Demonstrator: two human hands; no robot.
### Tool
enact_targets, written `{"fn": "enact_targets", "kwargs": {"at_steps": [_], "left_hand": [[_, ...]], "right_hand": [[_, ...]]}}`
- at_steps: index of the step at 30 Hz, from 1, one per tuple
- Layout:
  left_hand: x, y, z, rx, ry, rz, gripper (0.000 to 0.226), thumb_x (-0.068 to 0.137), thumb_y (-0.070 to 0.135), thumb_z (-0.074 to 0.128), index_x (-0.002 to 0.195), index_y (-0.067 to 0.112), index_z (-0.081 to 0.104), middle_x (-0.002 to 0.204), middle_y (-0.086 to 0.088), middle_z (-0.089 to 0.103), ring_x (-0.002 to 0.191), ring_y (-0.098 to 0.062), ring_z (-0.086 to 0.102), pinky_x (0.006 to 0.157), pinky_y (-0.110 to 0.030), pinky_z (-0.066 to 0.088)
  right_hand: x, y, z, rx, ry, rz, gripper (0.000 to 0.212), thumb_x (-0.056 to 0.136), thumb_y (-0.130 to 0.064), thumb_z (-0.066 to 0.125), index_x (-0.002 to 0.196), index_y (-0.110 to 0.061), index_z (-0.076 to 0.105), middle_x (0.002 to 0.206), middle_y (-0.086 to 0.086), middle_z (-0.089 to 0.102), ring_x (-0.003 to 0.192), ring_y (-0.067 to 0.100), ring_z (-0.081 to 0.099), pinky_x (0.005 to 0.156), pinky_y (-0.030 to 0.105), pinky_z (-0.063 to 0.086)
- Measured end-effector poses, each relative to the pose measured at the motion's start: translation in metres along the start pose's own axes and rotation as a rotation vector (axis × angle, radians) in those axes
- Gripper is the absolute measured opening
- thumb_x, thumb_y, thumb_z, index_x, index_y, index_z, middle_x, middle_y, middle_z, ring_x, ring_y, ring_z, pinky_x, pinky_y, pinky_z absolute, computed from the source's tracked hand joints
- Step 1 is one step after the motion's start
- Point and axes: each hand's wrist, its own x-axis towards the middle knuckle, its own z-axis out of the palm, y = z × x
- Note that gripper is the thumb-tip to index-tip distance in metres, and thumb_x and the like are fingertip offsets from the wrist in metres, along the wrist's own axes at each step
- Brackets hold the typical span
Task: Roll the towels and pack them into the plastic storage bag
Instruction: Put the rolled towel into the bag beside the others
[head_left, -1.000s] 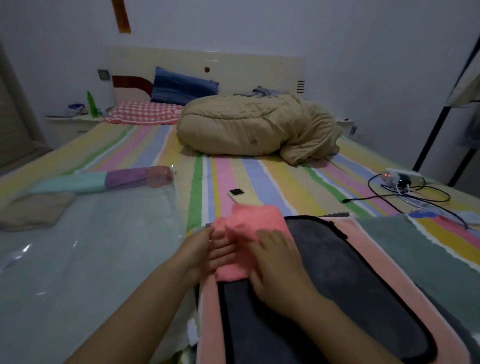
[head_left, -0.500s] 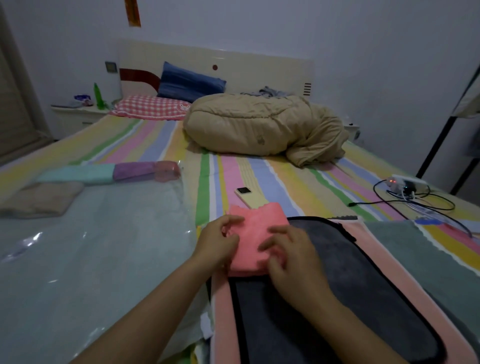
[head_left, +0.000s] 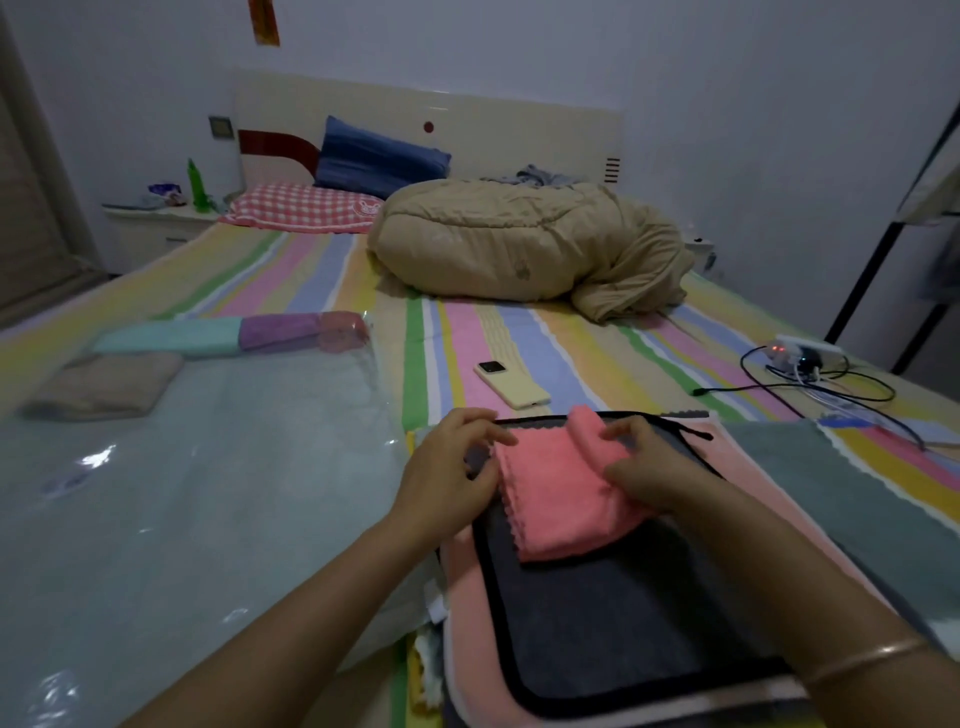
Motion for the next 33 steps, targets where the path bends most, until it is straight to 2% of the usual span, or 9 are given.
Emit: {"fn": "enact_targets", "kwargs": {"at_steps": [3, 5, 10, 15, 19, 22, 27, 31, 33], "left_hand": [[-0.017, 0.014, -0.007, -0.064, 0.062, 0.096, 0.028, 0.08, 0.009, 0.055, 0.089, 0.03, 0.071, 0.111, 0.012, 0.06, 0.089, -0.002, 0.061, 0.067, -0.016, 0.047], [-0.03, 0.012, -0.014, -0.077, 0.081, 0.079, 0.034, 0.083, 0.002, 0.057, 0.087, 0.033, 0.07, 0.111, 0.011, 0.061, 0.081, -0.003, 0.061, 0.064, -0.015, 0.047], [-0.059, -0.006, -0.039, -0.061, 0.133, 0.009, 0.042, 0.083, -0.003, 0.056, 0.085, 0.038, 0.068, 0.11, 0.013, 0.061, 0.078, -0.005, 0.064, 0.066, -0.017, 0.049], [-0.083, -0.012, -0.062, 0.011, 0.135, -0.018, 0.036, 0.085, 0.003, 0.057, 0.085, 0.037, 0.068, 0.108, 0.015, 0.062, 0.075, -0.005, 0.065, 0.061, -0.023, 0.052], [-0.108, -0.026, -0.089, 0.197, -0.001, -0.022, 0.012, 0.08, 0.034, 0.056, 0.089, 0.039, 0.064, 0.101, 0.02, 0.063, 0.081, 0.002, 0.061, 0.068, -0.025, 0.051], [-0.132, -0.047, -0.118, 0.38, -0.129, -0.016, 0.03, 0.072, 0.06, 0.058, 0.095, 0.041, 0.061, 0.104, 0.022, 0.059, 0.09, 0.003, 0.058, 0.076, -0.026, 0.049], [-0.172, -0.073, -0.164, 0.62, -0.27, -0.025, 0.052, 0.065, 0.065, 0.066, 0.108, 0.037, 0.061, 0.116, 0.019, 0.056, 0.103, -0.006, 0.056, 0.085, -0.026, 0.045], [-0.196, -0.083, -0.195, 0.566, -0.166, -0.078, 0.041, 0.07, 0.062, 0.063, 0.105, 0.04, 0.058, 0.113, 0.024, 0.055, 0.104, -0.002, 0.056, 0.08, -0.029, 0.052], [-0.206, -0.086, -0.209, 0.596, -0.11, -0.084, 0.034, 0.073, 0.057, 0.06, 0.103, 0.042, 0.056, 0.108, 0.025, 0.055, 0.101, 0.0, 0.056, 0.075, -0.03, 0.054]], "right_hand": [[-0.009, 0.011, -0.002, -0.393, 0.076, -0.092, 0.034, 0.086, -0.019, 0.052, 0.109, -0.04, 0.039, 0.124, 0.007, 0.051, 0.085, 0.024, 0.06, 0.068, 0.031, 0.048], [-0.018, 0.013, 0.008, -0.606, 0.138, -0.21, 0.045, 0.087, -0.013, 0.049, 0.121, -0.038, 0.035, 0.131, 0.01, 0.04, 0.096, 0.03, 0.059, 0.068, 0.032, 0.041], [-0.044, -0.004, 0.045, -0.611, 0.234, -0.354, 0.039, 0.096, -0.024, 0.039, 0.134, -0.026, 0.037, 0.13, 0.012, 0.044, 0.106, 0.032, 0.052, 0.078, 0.037, 0.038], [-0.065, -0.014, 0.079, -0.89, 0.189, -0.257, 0.078, 0.085, -0.067, 0.046, 0.137, -0.009, 0.041, 0.153, 0.013, 0.018, 0.132, 0.035, 0.031, 0.101, 0.055, 0.032], [-0.064, -0.007, 0.085, -0.905, 0.298, -0.275, 0.044, 0.094, -0.035, 0.05, 0.13, -0.009, 0.048, 0.151, 0.014, 0.022, 0.122, 0.034, 0.039, 0.091, 0.048, 0.043], [-0.064, -0.005, 0.085, -0.899, 0.332, -0.338, 0.03, 0.094, -0.009, 0.041, 0.121, -0.01, 0.053, 0.139, 0.011, 0.037, 0.11, 0.03, 0.046, 0.081, 0.04, 0.045], [-0.095, -0.029, 0.091, -0.602, 0.408, -0.57, 0.023, 0.09, -0.017, 0.049, 0.109, -0.013, 0.061, 0.113, 0.008, 0.056, 0.095, 0.031, 0.056, 0.065, 0.033, 0.037], [-0.141, -0.065, 0.121, 0.02, 0.167, -0.681, 0.018, 0.083, -0.027, 0.051, 0.086, -0.017, 0.065, 0.085, 0.004, 0.064, 0.077, 0.026, 0.059, 0.064, 0.035, 0.044], [-0.165, -0.078, 0.14, 0.27, 0.092, -0.773, 0.028, 0.076, -0.033, 0.047, 0.088, -0.018, 0.067, 0.085, 0.0, 0.064, 0.077, 0.019, 0.058, 0.068, 0.035, 0.047]]}}
